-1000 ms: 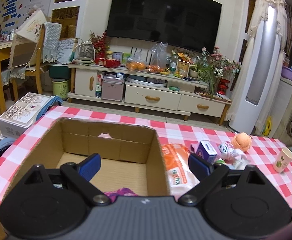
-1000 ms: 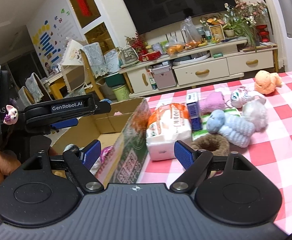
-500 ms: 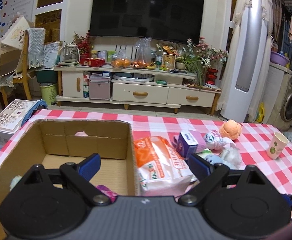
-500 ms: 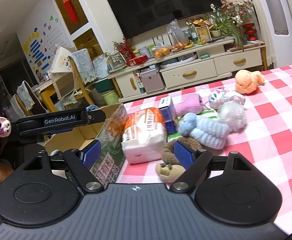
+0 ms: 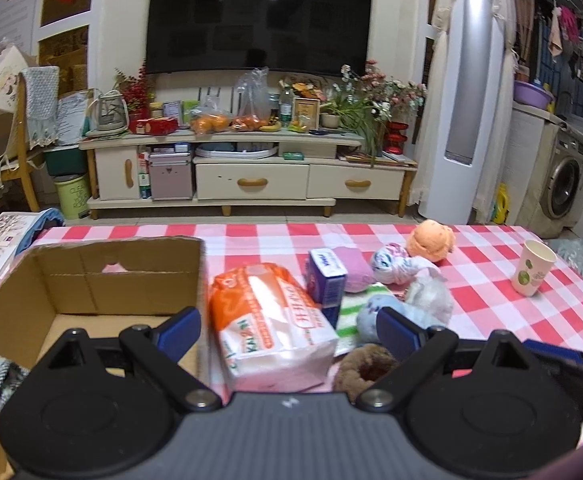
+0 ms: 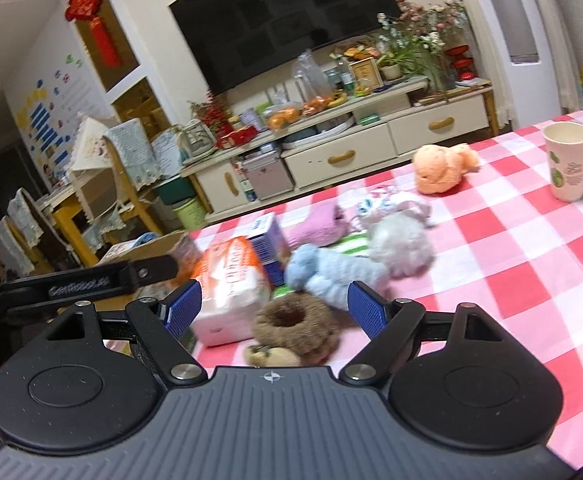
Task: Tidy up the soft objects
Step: 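Move both open tools back from the box toward the plush toys, then grasp the orange knitted plush with the right tool while the left grasps the light-blue plush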
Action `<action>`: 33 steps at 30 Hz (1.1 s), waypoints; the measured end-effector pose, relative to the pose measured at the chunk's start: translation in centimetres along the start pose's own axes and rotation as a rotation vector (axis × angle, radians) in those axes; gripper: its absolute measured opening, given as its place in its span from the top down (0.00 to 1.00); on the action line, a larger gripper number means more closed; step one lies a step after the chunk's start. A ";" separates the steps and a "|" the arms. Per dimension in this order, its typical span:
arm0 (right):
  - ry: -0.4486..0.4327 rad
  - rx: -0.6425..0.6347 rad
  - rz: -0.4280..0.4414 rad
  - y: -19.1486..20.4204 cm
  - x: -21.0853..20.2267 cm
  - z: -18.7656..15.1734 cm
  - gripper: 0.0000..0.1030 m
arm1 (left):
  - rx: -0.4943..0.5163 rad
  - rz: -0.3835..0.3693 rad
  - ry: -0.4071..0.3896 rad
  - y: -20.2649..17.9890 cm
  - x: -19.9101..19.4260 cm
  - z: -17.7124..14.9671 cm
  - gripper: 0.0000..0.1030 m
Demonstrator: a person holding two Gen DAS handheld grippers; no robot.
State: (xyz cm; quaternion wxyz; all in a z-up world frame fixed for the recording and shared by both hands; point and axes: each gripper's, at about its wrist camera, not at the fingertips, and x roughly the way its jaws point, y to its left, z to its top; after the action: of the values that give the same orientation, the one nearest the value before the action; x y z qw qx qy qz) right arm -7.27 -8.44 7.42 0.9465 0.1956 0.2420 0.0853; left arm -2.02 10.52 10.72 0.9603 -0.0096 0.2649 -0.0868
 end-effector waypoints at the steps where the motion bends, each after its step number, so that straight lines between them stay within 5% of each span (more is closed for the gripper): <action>1: -0.005 0.006 -0.009 -0.3 0.0 0.1 0.02 | 0.005 -0.005 0.000 -0.3 0.0 0.0 0.08; 20: -0.079 0.066 -0.210 -5.9 3.0 2.0 0.02 | 0.138 -0.119 0.067 -6.5 2.8 -1.8 0.08; 33: -0.067 0.009 -0.235 -9.3 11.0 5.6 0.02 | 0.207 -0.127 0.113 -10.1 6.9 -2.8 0.08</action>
State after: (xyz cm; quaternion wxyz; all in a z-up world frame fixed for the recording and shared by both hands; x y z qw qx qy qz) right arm 5.71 -15.93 3.44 0.9567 0.1727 0.2320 -0.0337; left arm 0.71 -0.49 5.48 0.9322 0.0777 0.3073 -0.1744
